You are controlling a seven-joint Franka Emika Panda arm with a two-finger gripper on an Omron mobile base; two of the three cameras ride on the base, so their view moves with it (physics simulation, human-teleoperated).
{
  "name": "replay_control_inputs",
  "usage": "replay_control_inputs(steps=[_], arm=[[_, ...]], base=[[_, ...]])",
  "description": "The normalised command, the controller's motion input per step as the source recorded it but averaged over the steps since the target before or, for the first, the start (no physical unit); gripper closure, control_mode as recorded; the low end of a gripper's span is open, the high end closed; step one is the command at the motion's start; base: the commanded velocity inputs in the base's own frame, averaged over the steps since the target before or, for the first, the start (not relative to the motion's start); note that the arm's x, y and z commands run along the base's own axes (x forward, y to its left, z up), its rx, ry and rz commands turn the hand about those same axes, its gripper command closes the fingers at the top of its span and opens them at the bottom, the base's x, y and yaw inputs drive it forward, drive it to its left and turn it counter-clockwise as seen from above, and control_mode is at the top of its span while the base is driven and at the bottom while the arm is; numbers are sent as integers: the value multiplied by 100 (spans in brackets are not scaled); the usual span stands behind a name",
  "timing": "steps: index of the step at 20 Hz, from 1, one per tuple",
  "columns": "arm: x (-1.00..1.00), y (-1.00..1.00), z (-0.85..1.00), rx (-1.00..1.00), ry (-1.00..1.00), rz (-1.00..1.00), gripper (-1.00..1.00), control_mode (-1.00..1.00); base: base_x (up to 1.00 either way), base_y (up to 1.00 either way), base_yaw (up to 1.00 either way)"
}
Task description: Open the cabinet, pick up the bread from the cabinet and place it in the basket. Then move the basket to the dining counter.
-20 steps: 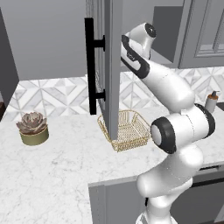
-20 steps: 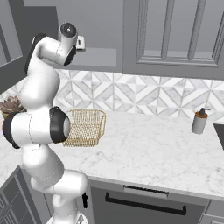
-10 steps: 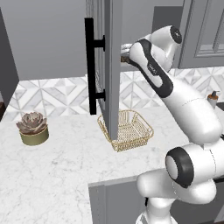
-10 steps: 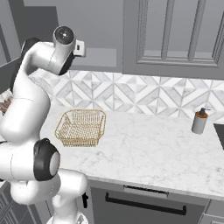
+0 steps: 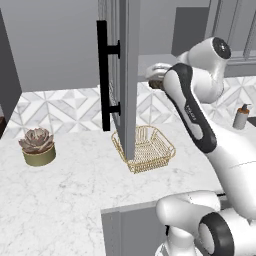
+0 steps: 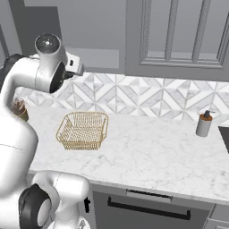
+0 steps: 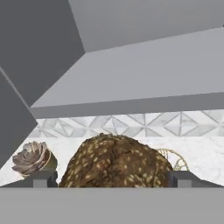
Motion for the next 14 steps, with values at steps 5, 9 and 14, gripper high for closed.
replay_control_inputs(steps=[5,9,14], arm=[[-100,-13,-81,0,1,-9,100,-100],[-58,-1,-100,0,17,-6,100,-100],[71,-3,-100,0,28,-7,100,-100]], base=[[0,0,0],[0,0,0],[0,0,0]])
